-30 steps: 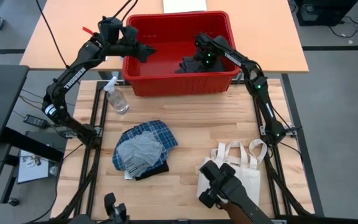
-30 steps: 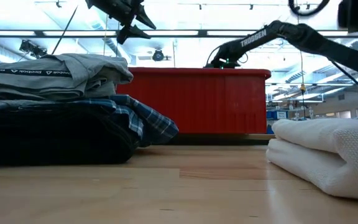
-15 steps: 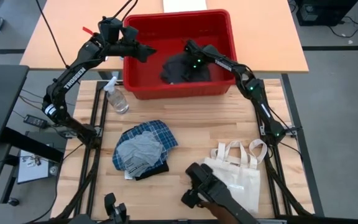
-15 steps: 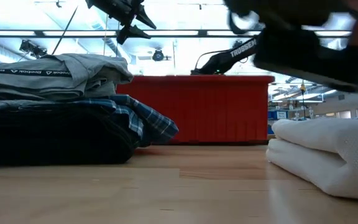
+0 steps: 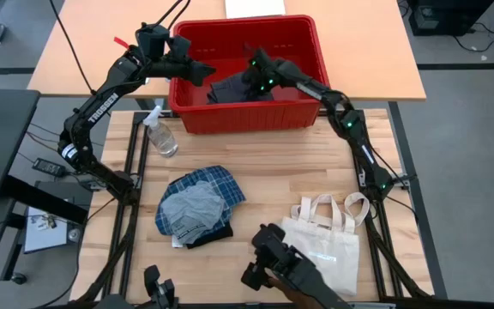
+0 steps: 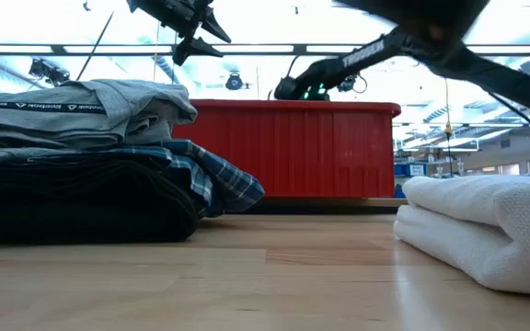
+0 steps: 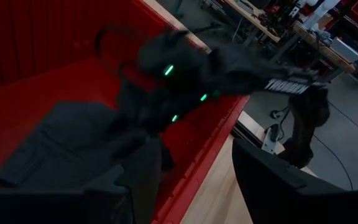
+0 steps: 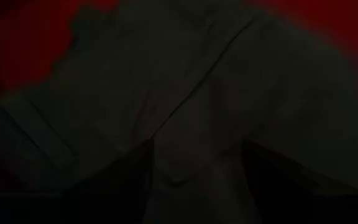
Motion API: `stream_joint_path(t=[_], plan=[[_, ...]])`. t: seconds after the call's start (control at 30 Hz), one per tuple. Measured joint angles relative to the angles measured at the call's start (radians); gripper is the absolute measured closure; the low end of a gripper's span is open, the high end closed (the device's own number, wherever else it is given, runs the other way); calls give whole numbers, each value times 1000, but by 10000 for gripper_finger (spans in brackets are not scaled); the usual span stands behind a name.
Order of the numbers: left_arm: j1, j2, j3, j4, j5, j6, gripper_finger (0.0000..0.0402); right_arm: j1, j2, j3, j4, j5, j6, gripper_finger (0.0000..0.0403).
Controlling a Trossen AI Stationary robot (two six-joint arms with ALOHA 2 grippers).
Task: Fold laundry
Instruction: Remove the gray pants from the red bin
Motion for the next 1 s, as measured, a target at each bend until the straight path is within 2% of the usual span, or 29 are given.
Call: stream_joint_path(t=[0.13,0.27,0.37,0.53,0.67,0.77,0.87,1.0], plan=[[0,0,0,0,0,0,200,-28,-73,1,29,-10,48,155],[0,0,0,0,-2,0,200,-72,-105,3,65,-76,136,155],[0,9,0,1,-30,0,200,-112,-90,3,66,-132,202,155],[-7,45,0,2,-45,-25,200,-167,-30,2,74,-152,261,149],[-18,97,0,2,-44,-31,200,-204,21,2,125,-282,272,115],[-17,160,-1,8,-42,-36,200,-226,43,1,141,-374,301,66],[-4,227,-1,35,-41,-38,200,-237,48,-1,137,-370,294,15],[16,321,-1,88,-42,-51,200,-233,50,-1,102,-324,257,23]])
